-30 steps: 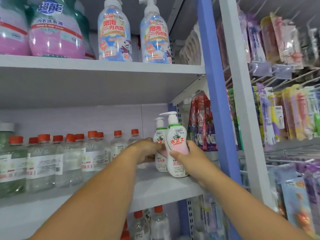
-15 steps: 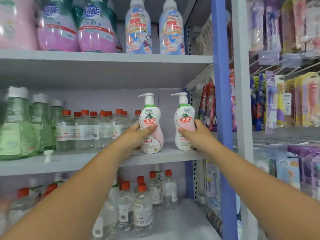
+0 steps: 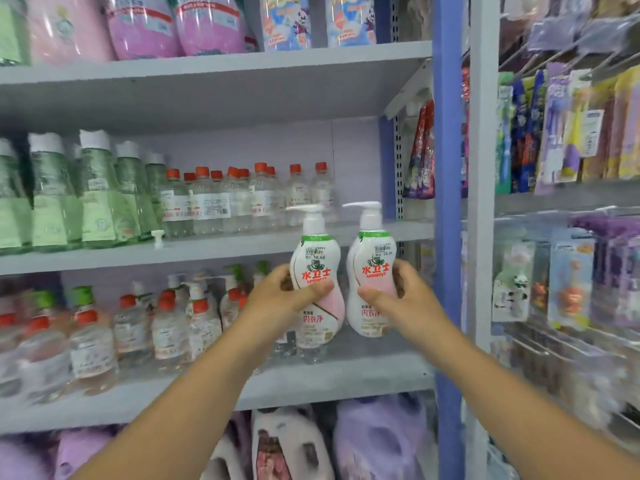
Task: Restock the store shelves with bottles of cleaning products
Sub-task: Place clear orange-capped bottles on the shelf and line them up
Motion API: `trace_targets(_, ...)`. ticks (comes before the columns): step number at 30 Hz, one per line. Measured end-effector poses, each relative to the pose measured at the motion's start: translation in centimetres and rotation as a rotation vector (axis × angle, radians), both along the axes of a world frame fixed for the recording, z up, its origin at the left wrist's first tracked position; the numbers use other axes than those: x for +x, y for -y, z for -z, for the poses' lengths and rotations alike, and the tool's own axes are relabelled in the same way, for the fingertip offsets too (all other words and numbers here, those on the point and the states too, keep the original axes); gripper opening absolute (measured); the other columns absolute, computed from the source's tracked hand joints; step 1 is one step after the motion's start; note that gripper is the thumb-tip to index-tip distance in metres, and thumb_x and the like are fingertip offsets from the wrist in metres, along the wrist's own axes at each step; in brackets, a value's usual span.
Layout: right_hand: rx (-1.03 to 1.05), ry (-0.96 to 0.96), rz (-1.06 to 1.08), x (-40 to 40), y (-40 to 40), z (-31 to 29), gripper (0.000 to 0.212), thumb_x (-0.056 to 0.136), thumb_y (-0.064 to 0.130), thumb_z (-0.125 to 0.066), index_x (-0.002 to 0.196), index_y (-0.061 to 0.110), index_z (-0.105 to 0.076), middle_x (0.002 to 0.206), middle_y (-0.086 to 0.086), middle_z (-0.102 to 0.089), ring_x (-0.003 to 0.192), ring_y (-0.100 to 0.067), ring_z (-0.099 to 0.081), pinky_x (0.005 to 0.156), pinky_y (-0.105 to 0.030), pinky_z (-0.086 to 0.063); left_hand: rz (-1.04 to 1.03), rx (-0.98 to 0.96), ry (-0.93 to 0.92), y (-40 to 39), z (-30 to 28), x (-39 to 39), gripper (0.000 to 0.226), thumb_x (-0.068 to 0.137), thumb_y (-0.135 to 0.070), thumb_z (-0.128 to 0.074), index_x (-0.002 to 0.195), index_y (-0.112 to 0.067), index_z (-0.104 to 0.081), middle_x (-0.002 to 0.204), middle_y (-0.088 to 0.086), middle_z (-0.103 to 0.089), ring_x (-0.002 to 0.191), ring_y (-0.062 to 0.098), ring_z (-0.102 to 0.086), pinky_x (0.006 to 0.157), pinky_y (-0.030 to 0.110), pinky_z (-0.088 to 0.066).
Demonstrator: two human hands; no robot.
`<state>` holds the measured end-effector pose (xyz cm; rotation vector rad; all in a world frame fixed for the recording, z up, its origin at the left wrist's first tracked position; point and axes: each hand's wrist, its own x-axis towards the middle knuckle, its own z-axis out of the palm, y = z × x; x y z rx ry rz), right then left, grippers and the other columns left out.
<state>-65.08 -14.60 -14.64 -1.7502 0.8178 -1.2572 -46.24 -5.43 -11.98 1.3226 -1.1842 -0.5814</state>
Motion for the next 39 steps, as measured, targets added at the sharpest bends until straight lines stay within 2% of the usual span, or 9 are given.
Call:
trace_targets(2,0.045,-0.028,-0.014,0.7,0.3,3.0,0.046,0.083,0.027,-0.08,0.12,0.035,-0.053,0.114,0.013,-0.069,0.104,-0.006,-0.067,0.088,-0.034,-0.058,-0.023,0.055,-0.055,0.6,3.1,0.7,0.035,0.078,-0.033,-0.085,0.109,-0.03,-0.069,0.102,-0.009,-0.079,0.09,0.009,-0.075,0.071,0.028,-0.058)
trace_targets(7,0.15,-0.095,-0.013,3.5,2.4,8.2,0.043,0.083,0.021,-0.08,0.115,0.034,-0.056,0.112,0.011,-0.072,0.101,-0.004,-0.069,0.092,-0.037,-0.057,-0.095,0.145,-0.086,2.9,8.9,3.2,0.036,0.076,-0.03,-0.087,0.107,-0.027,-0.069,0.1,-0.008,-0.078,0.091,0.008,-0.074,0.074,0.027,-0.057)
trace_targets(13,0.203,-0.081,-0.004,7.7,4.8,11.5,0.043,0.087,0.012,-0.076,0.118,0.031,-0.055,0.112,0.014,-0.071,0.092,0.007,-0.069,0.075,-0.015,-0.055,-0.122,0.151,-0.097,5.9,12.7,6.9,0.037,0.075,-0.024,-0.088,0.105,-0.03,-0.068,0.094,-0.012,-0.077,0.086,0.003,-0.071,0.066,0.019,-0.052)
trace_targets(18,0.215,-0.103,0.025,10.8,6.6,13.3,0.041,0.088,0.011,-0.075,0.113,0.036,-0.055,0.112,0.015,-0.072,0.093,0.006,-0.069,0.081,-0.021,-0.055,-0.128,0.145,-0.045,8.1,14.2,10.3,0.035,0.075,-0.029,-0.088,0.102,-0.035,-0.066,0.093,-0.017,-0.075,0.081,-0.004,-0.069,0.064,0.015,-0.049)
trace_targets(23,0.189,-0.09,0.096,12.3,6.5,15.0,0.057,0.09,0.015,-0.073,0.131,0.046,-0.048,0.117,0.028,-0.068,0.105,0.01,-0.064,0.092,-0.016,-0.051,-0.045,0.126,0.046,9.0,16.7,12.5,0.045,0.074,-0.031,-0.088,0.109,-0.042,-0.062,0.099,-0.023,-0.075,0.084,-0.012,-0.068,0.077,0.017,-0.056)
trace_targets(26,0.184,-0.101,0.128,12.4,6.7,15.5,0.059,0.089,0.016,-0.075,0.137,0.04,-0.049,0.12,0.026,-0.068,0.109,0.007,-0.064,0.099,-0.024,-0.051,0.025,0.151,0.091,8.8,18.6,13.0,0.049,0.072,-0.029,-0.088,0.107,-0.049,-0.059,0.103,-0.026,-0.073,0.09,-0.011,-0.069,0.079,0.015,-0.055)
trace_targets(31,0.134,-0.111,0.24,11.6,8.4,15.1,0.052,0.09,0.012,-0.073,0.132,0.036,-0.053,0.118,0.019,-0.069,0.098,0.012,-0.064,0.08,-0.007,-0.049,0.171,0.173,0.084,9.1,18.8,12.4,0.056,0.073,-0.012,-0.087,0.112,-0.043,-0.062,0.099,-0.026,-0.075,0.092,-0.002,-0.073,0.083,0.017,-0.055)
trace_targets(35,0.143,-0.175,0.246,10.2,11.7,14.5,0.051,0.088,0.018,-0.075,0.126,0.045,-0.054,0.116,0.024,-0.07,0.106,0.005,-0.066,0.097,-0.028,-0.052,0.181,0.145,0.112,10.1,18.8,10.1,0.058,0.069,-0.009,-0.09,0.111,-0.039,-0.066,0.101,-0.013,-0.076,0.087,-0.004,-0.072,0.076,0.012,-0.054)
trace_targets(39,0.169,-0.198,0.228,9.8,14.6,13.5,0.045,0.088,0.022,-0.075,0.12,0.045,-0.054,0.113,0.019,-0.069,0.105,-0.006,-0.065,0.089,-0.025,-0.05,0.072,0.055,0.208,11.1,18.9,7.8,0.064,0.063,-0.02,-0.095,0.109,-0.048,-0.061,0.106,-0.014,-0.061,0.08,-0.006,-0.063,0.068,0.01,-0.049)
